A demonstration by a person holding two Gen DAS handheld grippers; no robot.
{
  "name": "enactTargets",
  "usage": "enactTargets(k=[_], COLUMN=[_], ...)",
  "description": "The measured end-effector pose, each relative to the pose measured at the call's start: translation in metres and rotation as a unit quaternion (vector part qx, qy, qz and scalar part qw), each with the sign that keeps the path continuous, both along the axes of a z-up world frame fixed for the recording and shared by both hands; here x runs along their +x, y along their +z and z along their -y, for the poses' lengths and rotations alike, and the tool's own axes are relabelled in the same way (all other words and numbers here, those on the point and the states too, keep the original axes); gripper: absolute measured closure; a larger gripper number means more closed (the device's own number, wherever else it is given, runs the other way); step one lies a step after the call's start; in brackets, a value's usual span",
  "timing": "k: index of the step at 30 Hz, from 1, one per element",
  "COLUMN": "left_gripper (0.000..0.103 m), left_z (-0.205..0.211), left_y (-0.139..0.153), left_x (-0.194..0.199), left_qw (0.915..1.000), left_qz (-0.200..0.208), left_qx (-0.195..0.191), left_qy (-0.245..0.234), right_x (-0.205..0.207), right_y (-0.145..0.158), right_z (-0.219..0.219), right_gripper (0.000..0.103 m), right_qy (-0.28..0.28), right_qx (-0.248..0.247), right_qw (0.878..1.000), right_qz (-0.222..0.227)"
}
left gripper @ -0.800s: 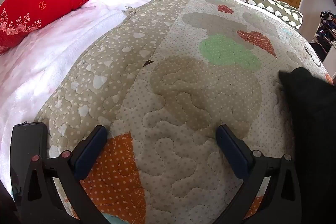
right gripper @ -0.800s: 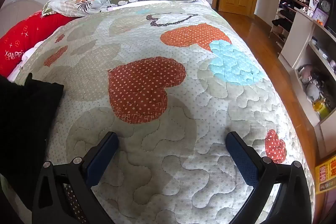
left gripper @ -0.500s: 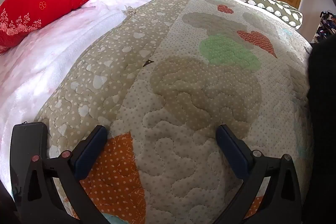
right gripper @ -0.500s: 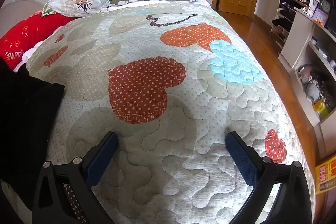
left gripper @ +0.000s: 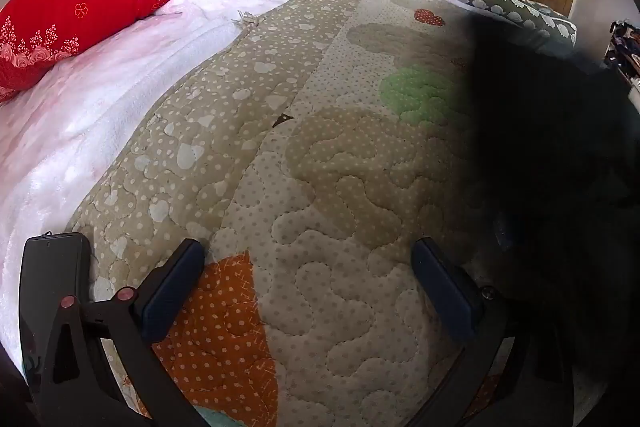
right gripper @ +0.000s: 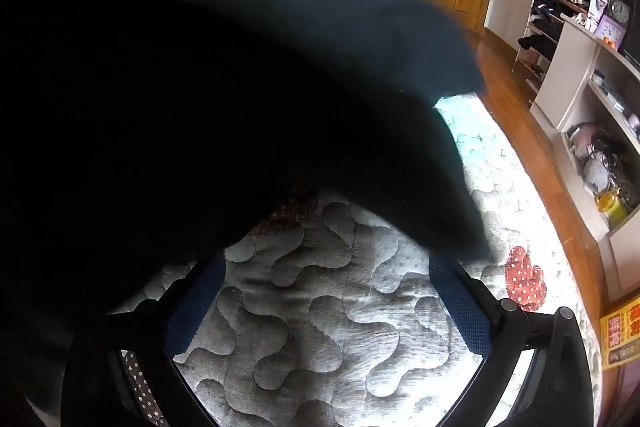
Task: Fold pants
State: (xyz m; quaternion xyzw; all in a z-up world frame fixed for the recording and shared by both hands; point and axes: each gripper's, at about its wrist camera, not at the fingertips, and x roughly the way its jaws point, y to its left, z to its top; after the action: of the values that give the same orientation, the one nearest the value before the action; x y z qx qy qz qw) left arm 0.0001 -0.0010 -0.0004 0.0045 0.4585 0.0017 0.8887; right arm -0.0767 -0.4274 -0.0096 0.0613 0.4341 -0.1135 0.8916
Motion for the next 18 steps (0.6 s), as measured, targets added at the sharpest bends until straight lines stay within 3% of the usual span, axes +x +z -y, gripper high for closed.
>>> enactTargets(k=[12,18], left_gripper=[0.0,0.0], left_z=[0.001,-0.003], left_y=[0.001,0.013], left_x=[-0.002,-0.008], left_qw=[1.0,0.9991], left_qz=[0.001,-0.039], left_qx=[-0.001,-0.002], left_qy=[0.0,0.015], right_x=[0.002,0.0], right_y=[0.003,0.006], right_z=[-0.003,0.0], right_gripper=[0.0,0.0], right_qy=[-0.001,-0.003], right_qx=[0.001,-0.003], right_qw=[1.0,1.0], right_qz=[0.001,-0.001])
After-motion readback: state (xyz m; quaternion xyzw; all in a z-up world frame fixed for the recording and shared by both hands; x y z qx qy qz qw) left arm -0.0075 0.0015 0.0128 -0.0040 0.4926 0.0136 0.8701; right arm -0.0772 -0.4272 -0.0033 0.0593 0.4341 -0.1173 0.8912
